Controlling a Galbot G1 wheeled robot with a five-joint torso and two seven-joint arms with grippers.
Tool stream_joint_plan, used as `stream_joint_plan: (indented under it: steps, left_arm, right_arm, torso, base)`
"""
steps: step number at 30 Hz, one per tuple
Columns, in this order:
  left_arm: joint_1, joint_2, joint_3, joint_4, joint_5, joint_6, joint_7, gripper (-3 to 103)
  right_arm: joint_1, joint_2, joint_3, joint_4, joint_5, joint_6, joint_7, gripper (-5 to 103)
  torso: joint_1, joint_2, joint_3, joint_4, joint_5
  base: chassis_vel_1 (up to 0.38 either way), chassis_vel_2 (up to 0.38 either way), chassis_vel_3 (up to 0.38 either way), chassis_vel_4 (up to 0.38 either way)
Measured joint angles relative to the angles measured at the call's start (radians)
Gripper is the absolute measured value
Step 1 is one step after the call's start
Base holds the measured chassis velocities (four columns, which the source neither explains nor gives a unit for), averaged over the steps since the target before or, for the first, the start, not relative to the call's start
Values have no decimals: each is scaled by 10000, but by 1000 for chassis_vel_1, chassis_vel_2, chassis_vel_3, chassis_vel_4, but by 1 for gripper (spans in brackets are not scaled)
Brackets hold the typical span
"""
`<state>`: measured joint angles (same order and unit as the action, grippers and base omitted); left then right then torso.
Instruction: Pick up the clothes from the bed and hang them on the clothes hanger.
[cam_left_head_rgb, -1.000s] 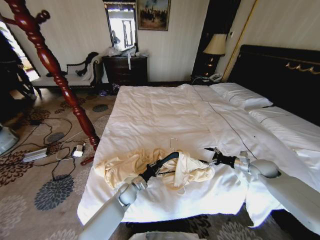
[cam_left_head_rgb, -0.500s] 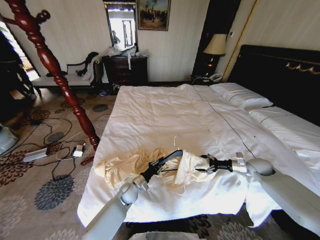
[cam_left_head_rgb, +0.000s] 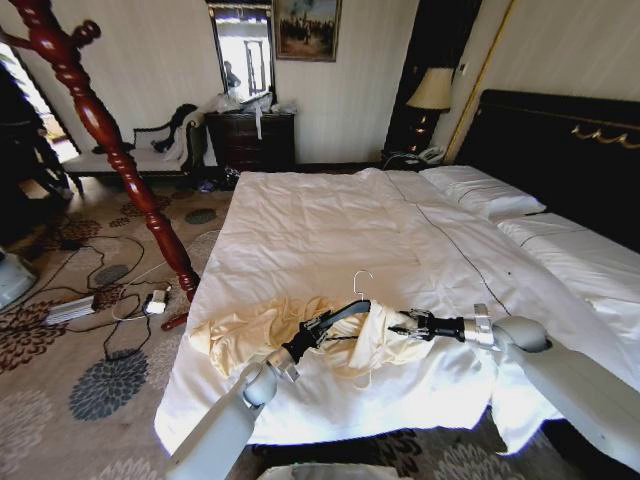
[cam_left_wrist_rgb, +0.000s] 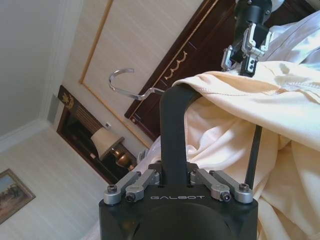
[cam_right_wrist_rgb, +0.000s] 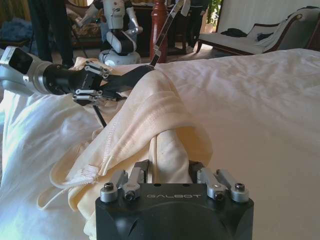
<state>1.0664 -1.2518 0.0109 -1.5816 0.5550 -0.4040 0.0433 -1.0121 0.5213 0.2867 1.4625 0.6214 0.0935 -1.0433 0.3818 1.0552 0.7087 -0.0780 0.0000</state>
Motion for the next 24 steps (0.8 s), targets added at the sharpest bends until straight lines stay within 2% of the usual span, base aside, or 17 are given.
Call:
stream_joint_plan:
  steps: [5, 11, 18, 19, 21, 24]
  left_arm:
    - [27, 18, -82, -65, 75, -6, -36, 20]
    - [21, 75, -95, -126, 89, -5, -44, 20]
    - [39, 373, -65, -349, -15, 16, -204, 19]
    - [39, 471, -99, -367, -71, 39, -285, 24]
    - [43, 552, -101, -385, -110, 43, -322, 24]
    - [66, 704, -115, -441, -177, 44, -413, 40]
  right_arm:
    - [-3, -27, 112, 242, -300, 291, -296, 24]
    - [-87, -5, 179, 350, -546, 454, -274, 23]
    - [-334, 9, 315, 440, -662, 732, 104, 23]
    - [-346, 2, 343, 381, -685, 735, 217, 23]
    - [-349, 3, 357, 377, -683, 748, 302, 23]
    - [-349, 12, 358, 347, -678, 784, 486, 22]
  torso:
    - [0, 0, 0, 1, 0]
    - [0, 0, 0, 1, 0]
    - [0, 0, 1, 1, -1]
    - [0, 0, 0, 0, 0]
    - [0, 0, 0, -3, 1]
    - [0, 0, 1, 1, 0]
  base:
    - [0, 0, 0, 0]
    - [0, 0, 0, 0]
    - [0, 0, 0, 0]
    - [0, 0, 0, 0]
    - [0, 0, 0, 0]
    - [0, 0, 0, 0]
